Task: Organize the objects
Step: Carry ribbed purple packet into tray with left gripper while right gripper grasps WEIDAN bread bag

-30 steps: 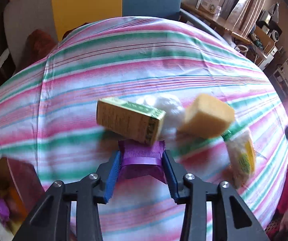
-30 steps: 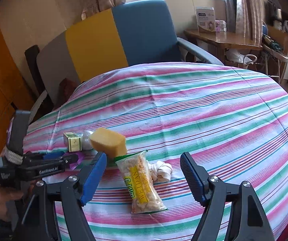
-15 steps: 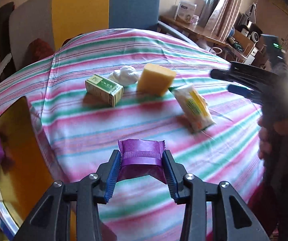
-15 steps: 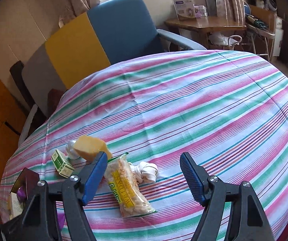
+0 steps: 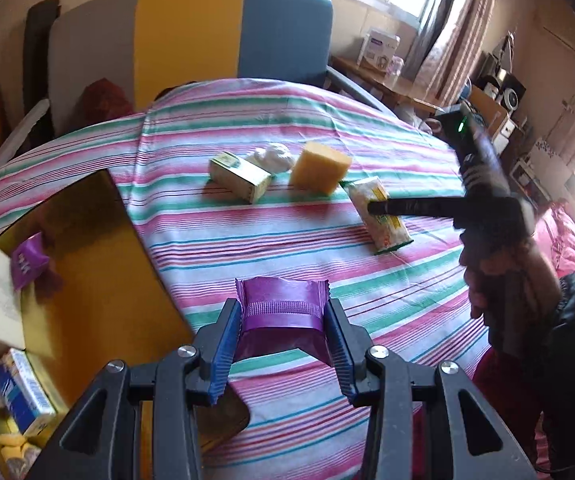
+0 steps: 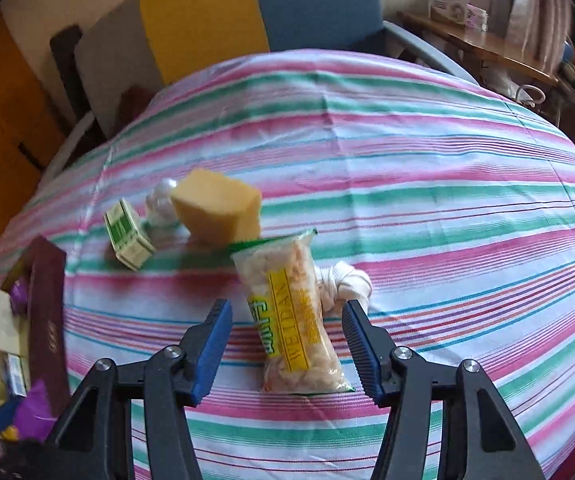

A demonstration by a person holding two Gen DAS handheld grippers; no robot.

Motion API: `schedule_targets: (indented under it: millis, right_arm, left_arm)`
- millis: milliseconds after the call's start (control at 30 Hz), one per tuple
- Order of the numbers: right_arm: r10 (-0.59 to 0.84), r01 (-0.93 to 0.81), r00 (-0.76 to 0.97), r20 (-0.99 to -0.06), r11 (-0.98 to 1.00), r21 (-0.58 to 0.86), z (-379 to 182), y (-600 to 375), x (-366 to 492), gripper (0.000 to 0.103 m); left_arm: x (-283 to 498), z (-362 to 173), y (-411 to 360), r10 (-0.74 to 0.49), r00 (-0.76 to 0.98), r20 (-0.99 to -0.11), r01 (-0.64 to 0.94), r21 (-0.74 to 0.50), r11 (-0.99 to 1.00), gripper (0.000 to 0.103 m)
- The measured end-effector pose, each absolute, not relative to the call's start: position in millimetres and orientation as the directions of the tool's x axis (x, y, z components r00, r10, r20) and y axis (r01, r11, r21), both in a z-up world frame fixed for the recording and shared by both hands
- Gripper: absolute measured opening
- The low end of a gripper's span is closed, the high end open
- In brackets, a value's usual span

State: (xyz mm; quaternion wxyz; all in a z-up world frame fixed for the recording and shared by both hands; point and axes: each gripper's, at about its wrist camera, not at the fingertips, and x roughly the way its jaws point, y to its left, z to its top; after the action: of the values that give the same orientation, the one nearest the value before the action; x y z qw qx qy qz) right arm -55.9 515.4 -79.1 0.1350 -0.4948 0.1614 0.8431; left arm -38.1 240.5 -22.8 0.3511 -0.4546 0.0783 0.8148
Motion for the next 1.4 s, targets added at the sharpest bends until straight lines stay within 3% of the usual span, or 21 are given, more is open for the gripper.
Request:
schedule_targets:
  millis: [100,133,233,467,600,867,1200,1400]
  right_arm:
    - [0.087,-0.372,-0.434,-0.897,-0.924,0.090,-87.6,510.8,-57.7,0.056]
    - [0.097,-0.362,-0.414,-0.905,-0.930,0.067,-91.5,509.1,-58.6,0.038]
    - [0.133,-0.330,-0.390,-0.911,-0.944,0.004,-96.7,502.5,-59.6,0.034]
    - [0.135,-0.308,-0.397,-0.908,-0.952,-0.007,-95.4,500.6,-57.0,0.033]
    - [0.095,-0.275,-0.413,-0.906,-0.961,0.024,-91.0,492.1,-57.6,0.032]
    - [0.072,-0.248,-0.400,-0.914,-0.968,0.033,-94.6,485.3,-61.3,0.032]
    - [0.076,-0.247,-0.400,-0.913,-0.969,0.028,-94.8,485.0,-60.9,0.032]
    - [0.079,-0.243,-0.400,-0.913,-0.970,0.022,-95.8,485.9,-62.4,0.033]
  left_arm:
    - [-42.1,-13.1,216.9,0.508,-0.379,-0.774,-0.604,-0.209,-0.769,0.043]
    - [-44.5,-10.3,207.8,0.507,-0.393,-0.767,-0.585,-0.216,-0.782,0.043]
    - [-57.4,-3.9,166.9,0.478,-0.454,-0.752,-0.496,-0.232,-0.837,0.043]
    - [-83.3,-8.6,59.9,0.333,-0.561,-0.758,-0.240,-0.236,-0.942,0.043]
    - [-84.9,-20.6,27.7,0.284,-0.564,-0.775,-0.169,-0.228,-0.959,0.043]
    - [-90.9,-38.4,61.0,0.326,-0.519,-0.790,-0.253,-0.223,-0.941,0.043]
    - [-149.4,-63.2,88.2,0.226,-0.515,-0.827,-0.228,-0.121,-0.966,0.043]
    - [-172.0,-85.9,86.2,0.170,-0.477,-0.863,-0.192,-0.086,-0.978,0.050]
